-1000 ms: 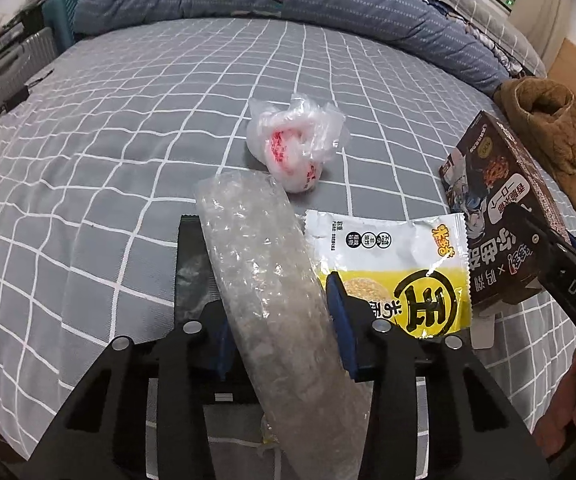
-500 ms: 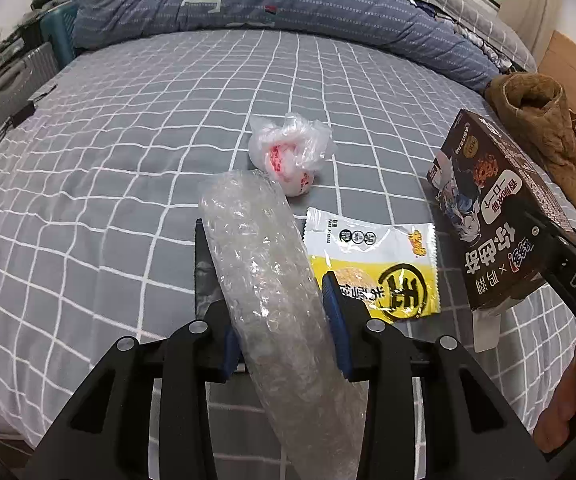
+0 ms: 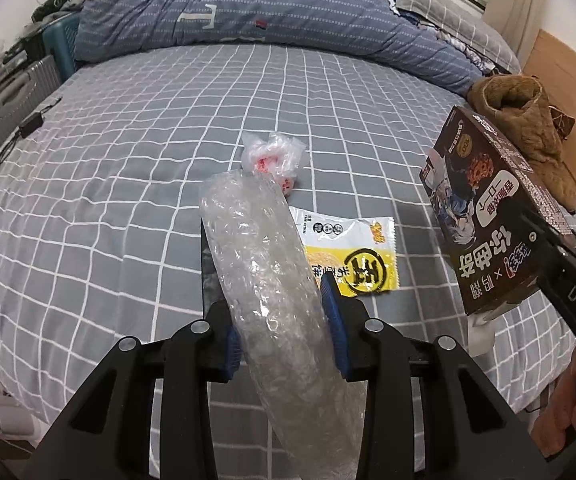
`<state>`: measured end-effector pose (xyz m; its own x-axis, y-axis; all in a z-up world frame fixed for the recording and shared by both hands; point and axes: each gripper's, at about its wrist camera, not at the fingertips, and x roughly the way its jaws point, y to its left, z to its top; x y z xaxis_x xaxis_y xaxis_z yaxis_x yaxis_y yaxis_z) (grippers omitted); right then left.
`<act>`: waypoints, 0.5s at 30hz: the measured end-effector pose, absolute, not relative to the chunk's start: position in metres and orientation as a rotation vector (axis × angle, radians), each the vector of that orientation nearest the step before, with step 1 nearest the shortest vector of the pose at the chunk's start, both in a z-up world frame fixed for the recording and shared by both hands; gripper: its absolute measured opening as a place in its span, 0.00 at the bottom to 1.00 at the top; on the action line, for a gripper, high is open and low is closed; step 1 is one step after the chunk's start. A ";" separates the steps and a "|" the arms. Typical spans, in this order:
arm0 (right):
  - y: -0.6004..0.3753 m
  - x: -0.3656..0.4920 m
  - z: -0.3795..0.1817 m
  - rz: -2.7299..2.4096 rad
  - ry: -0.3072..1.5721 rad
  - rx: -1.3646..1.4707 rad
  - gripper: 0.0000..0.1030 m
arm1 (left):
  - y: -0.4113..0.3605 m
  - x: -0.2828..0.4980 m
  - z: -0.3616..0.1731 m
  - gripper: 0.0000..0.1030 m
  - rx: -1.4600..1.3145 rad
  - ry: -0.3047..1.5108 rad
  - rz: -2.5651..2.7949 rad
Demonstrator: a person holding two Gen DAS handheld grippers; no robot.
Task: Collect trash
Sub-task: 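Lift the bubble wrap and brown box off the bed and carry them to the bin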
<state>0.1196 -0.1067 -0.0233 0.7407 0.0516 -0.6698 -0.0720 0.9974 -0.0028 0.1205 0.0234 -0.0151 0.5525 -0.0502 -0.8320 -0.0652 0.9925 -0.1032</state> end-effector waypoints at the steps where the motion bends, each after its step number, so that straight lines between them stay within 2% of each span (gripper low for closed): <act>1: -0.107 0.115 -0.021 0.067 0.732 -0.031 0.42 | 0.023 0.118 -0.013 0.34 -0.127 0.984 0.009; 15: -0.110 0.062 -0.005 0.065 0.726 -0.043 0.42 | 0.022 0.069 0.019 0.33 -0.121 0.953 0.015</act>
